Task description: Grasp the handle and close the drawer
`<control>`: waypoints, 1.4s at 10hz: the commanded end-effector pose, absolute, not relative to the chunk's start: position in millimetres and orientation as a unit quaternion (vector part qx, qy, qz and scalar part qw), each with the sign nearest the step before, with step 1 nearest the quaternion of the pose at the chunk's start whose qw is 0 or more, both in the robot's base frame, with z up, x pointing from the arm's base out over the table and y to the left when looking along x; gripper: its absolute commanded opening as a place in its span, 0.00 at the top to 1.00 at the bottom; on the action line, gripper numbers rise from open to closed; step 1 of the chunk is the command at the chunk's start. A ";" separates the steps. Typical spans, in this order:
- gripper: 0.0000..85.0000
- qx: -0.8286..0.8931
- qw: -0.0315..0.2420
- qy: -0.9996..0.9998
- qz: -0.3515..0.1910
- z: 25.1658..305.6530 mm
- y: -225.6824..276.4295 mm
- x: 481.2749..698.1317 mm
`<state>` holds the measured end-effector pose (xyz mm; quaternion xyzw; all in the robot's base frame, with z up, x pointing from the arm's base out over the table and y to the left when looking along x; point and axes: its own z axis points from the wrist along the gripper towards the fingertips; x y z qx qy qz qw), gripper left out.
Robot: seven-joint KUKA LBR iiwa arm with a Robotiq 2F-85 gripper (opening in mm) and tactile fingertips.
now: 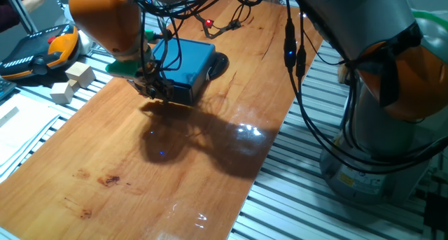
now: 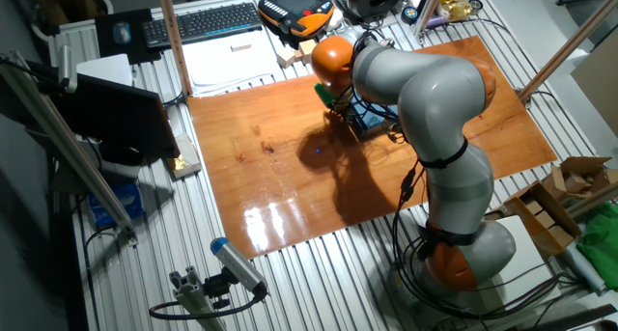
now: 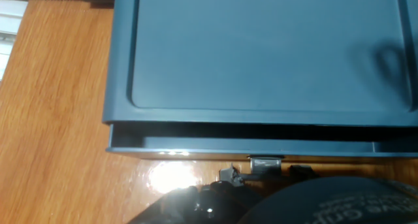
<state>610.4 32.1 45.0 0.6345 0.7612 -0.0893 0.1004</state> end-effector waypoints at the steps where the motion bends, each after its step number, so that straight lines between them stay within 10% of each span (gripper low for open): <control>1: 0.98 0.634 0.101 0.761 -0.090 44.9 32.0 610.5; 14: 0.98 0.626 0.099 0.768 -0.092 45.1 25.8 609.4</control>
